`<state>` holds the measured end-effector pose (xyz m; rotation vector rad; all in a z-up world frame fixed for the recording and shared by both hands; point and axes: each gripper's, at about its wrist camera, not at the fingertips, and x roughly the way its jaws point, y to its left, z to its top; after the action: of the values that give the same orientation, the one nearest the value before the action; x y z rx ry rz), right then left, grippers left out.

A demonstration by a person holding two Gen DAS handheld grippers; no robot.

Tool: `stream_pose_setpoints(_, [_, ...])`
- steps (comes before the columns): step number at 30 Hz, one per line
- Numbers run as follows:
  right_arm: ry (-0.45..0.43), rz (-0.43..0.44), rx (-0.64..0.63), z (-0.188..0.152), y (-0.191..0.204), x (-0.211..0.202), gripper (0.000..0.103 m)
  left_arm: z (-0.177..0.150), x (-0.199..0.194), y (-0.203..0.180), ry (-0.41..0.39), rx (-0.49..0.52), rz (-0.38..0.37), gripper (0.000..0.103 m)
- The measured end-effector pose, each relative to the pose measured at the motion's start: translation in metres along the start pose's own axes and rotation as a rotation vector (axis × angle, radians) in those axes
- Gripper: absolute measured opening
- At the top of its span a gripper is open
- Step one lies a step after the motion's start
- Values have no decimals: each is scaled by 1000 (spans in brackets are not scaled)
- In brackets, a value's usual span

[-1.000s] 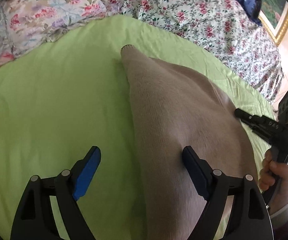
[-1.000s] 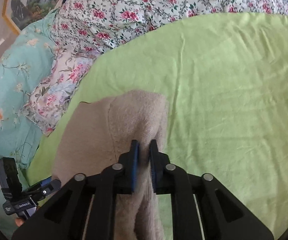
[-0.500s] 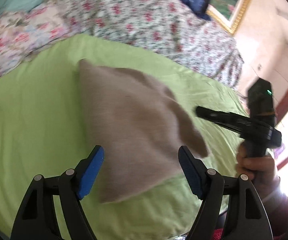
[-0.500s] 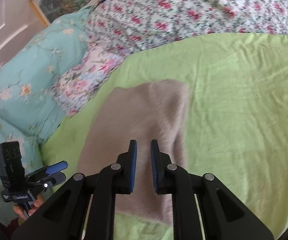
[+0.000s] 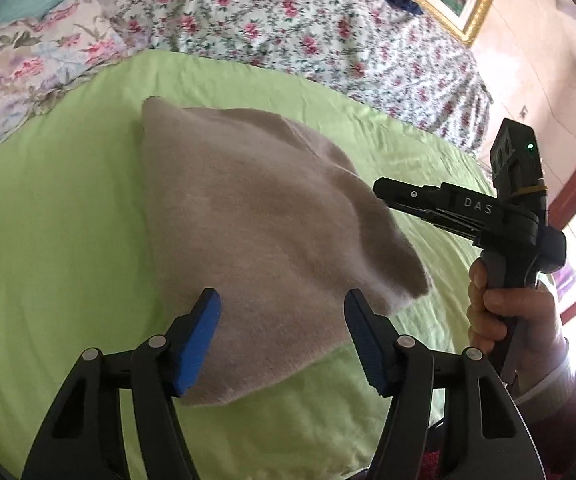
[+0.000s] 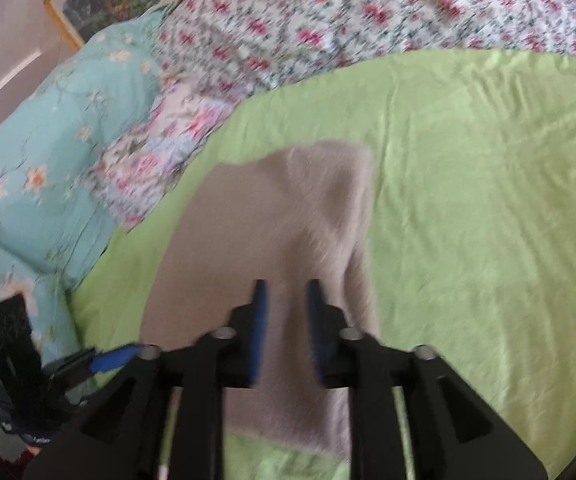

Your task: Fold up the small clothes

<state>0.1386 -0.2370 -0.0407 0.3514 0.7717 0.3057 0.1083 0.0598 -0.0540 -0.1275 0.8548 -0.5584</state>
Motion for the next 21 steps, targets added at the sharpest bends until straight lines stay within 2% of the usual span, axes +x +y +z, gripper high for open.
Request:
stream_pose_setpoints(4, [54, -12, 34, 3, -13, 23, 35, 1, 0, 5, -5, -12, 26, 64])
stream_pose_setpoints(5, [66, 3, 43, 1, -15, 27, 30, 1, 1, 5, -2, -11, 39, 64])
stream_pose_setpoints(6, [71, 12, 43, 0, -14, 27, 15, 2, 1, 4, -4, -4, 55, 64])
stream_pose_setpoints(10, [-29, 15, 3, 4, -5, 1, 13, 1, 6, -1, 8, 13, 64, 64])
stream_pose_setpoints(13, [34, -15, 11, 1, -17, 17, 14, -1, 16, 0, 31, 15, 103, 64])
stream_pose_setpoints(15, [84, -6, 54, -2, -29, 30, 16, -1, 14, 1, 34, 5, 99, 64])
stream_pose_setpoints(16, [77, 6, 72, -3, -31, 28, 18, 0, 8, 1, 21, -3, 87, 64])
stream_pose_setpoints(19, [0, -34, 17, -4, -14, 2, 18, 2, -7, -3, -16, -1, 55, 64])
stream_pose_setpoints(21, [-49, 11, -25, -7, 6, -17, 18, 6, -14, -8, -49, 11, 7, 64])
